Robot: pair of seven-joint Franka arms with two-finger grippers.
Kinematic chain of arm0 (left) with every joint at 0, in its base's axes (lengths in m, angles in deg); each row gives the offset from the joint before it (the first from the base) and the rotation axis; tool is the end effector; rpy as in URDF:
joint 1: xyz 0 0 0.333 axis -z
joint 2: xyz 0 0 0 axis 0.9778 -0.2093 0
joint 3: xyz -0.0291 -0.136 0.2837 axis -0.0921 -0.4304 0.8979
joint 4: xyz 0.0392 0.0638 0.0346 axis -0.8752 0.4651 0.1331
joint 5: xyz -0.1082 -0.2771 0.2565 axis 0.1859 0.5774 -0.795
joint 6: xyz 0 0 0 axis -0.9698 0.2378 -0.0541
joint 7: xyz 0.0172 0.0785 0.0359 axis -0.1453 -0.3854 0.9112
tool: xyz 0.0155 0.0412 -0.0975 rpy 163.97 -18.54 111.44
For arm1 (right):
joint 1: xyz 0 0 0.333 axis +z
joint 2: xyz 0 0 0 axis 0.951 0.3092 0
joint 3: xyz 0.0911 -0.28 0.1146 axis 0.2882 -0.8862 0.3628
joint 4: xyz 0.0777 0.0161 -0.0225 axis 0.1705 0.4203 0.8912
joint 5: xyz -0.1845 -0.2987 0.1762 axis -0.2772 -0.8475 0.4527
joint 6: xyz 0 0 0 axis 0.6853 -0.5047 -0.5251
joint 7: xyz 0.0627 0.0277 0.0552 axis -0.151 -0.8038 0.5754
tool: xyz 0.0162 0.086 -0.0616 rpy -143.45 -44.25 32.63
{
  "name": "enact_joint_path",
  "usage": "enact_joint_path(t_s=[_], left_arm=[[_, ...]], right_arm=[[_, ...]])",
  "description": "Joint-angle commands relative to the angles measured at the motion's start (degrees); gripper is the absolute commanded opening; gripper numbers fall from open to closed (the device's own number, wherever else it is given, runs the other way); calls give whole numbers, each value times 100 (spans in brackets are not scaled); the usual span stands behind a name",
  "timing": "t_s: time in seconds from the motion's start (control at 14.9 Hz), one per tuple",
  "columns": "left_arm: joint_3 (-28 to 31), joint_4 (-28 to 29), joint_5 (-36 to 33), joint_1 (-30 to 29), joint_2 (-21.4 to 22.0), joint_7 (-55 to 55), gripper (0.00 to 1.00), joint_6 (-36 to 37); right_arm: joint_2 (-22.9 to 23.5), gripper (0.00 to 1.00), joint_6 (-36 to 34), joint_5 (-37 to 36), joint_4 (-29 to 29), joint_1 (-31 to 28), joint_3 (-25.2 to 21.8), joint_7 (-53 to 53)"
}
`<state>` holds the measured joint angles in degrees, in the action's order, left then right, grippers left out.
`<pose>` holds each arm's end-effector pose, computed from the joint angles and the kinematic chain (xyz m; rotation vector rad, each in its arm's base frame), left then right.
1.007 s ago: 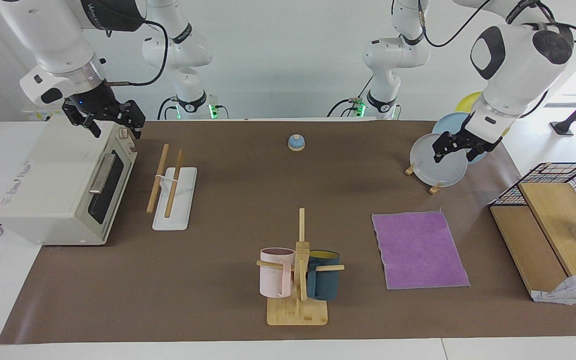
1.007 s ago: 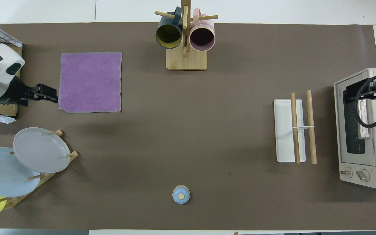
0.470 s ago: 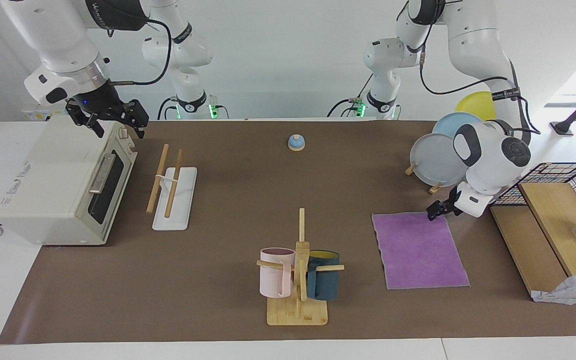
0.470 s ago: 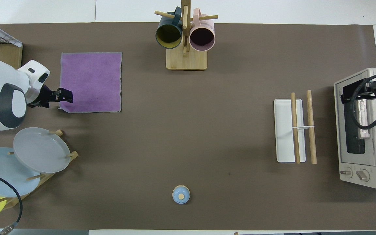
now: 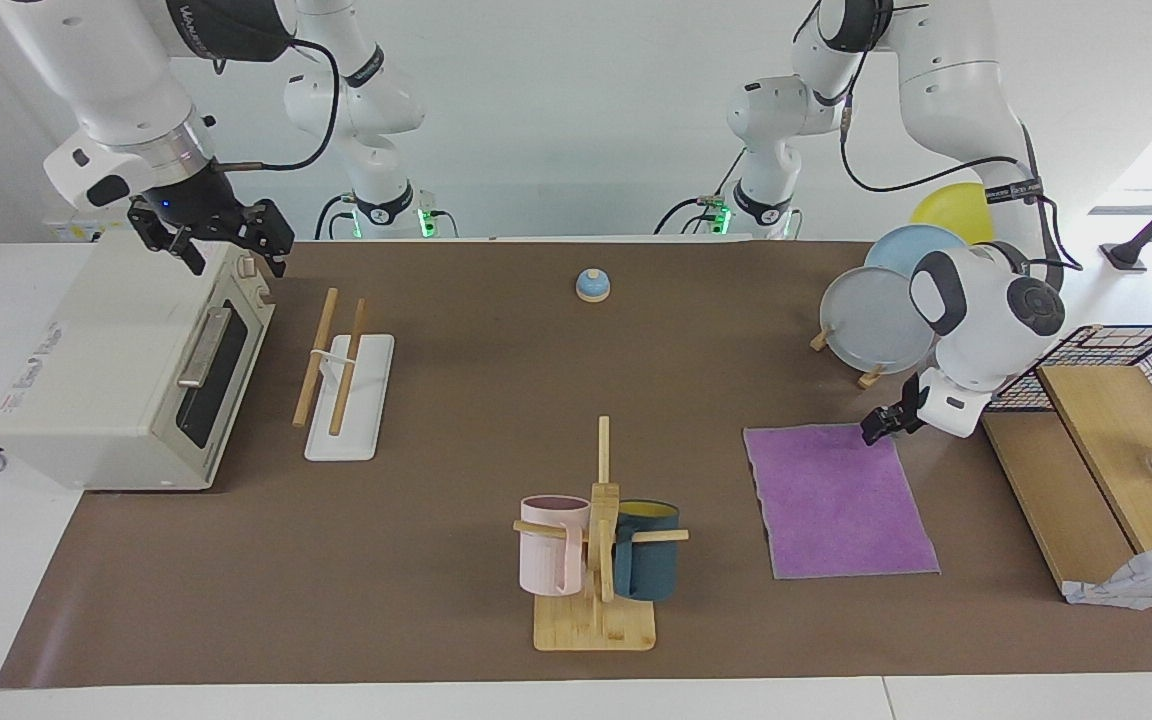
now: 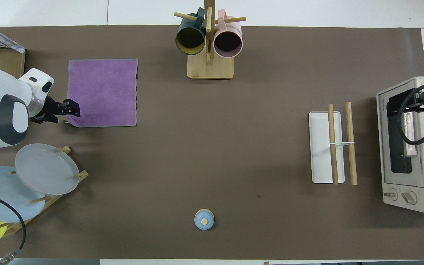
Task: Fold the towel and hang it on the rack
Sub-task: 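Grasp the purple towel edge with the left gripper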
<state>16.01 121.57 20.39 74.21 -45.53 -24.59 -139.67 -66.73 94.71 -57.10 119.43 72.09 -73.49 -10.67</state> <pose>0.6143 0.0219 0.3127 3.0832 0.3001 -0.0786 0.5553 -0.0063 0.6287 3.1137 -0.0714 -0.1022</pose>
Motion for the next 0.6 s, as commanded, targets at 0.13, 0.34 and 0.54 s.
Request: enact_joint_path(t_s=[0.13,0.34,0.54], left_arm=[[-16,202,66,-77,43,163,61,-130],[-16,211,66,-86,52,163,36,-86],[-16,219,66,-95,69,163,5,-25]], right_arm=[[-85,100,7,76,75,-81,30,138],[-85,100,7,76,75,-81,30,138],[-85,100,7,76,75,-81,30,138]])
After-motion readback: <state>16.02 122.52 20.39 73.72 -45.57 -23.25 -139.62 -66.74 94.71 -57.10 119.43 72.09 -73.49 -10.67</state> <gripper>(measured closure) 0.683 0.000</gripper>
